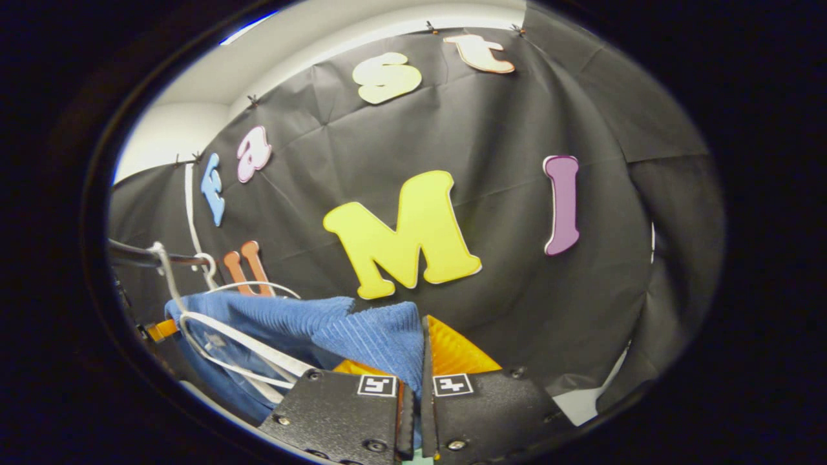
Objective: Grasp the clothes on the hanger with both hands and then place them into the laundry hamper below.
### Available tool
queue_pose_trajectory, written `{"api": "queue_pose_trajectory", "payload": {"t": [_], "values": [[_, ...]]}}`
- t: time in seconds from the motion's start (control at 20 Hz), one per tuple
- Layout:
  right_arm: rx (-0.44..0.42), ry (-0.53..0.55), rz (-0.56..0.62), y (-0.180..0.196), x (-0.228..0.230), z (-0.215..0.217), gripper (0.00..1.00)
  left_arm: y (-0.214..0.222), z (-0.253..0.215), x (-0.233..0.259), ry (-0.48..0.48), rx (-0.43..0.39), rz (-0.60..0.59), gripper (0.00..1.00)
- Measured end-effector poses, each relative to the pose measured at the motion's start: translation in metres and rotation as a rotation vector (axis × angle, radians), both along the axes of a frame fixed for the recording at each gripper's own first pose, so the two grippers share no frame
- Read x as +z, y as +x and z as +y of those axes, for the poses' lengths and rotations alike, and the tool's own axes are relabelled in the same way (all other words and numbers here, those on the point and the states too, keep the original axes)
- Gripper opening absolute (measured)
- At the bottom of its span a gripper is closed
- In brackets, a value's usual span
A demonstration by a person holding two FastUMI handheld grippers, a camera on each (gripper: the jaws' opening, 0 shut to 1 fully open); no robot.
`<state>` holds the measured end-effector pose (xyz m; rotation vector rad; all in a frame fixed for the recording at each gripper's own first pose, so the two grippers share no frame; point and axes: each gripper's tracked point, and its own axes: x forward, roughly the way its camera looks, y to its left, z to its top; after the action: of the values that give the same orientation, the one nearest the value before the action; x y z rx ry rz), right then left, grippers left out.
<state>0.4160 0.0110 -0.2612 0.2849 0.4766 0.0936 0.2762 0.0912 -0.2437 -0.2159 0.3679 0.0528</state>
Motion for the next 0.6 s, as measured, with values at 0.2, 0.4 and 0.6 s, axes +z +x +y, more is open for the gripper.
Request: {"api": "queue_pose_trajectory", "payload": {"t": [0.2, 0.4, 0.6], "values": [[0.032, 0.067, 0.072, 0.005, -0.037, 0.012, 0.08, 0.011, 0.001, -0.003, 0.011, -0.050, -0.005, 0.07], [0.022, 0.116, 0.137, 0.001, -0.069, 0.014, 0.08, 0.001, 0.003, -0.026, -0.001, -0.057, 0.051, 0.02], [0.018, 0.135, 0.180, -0.002, -0.091, 0.018, 0.08, -0.008, 0.004, -0.045, 0.009, -0.076, 0.083, 0.02]]}}
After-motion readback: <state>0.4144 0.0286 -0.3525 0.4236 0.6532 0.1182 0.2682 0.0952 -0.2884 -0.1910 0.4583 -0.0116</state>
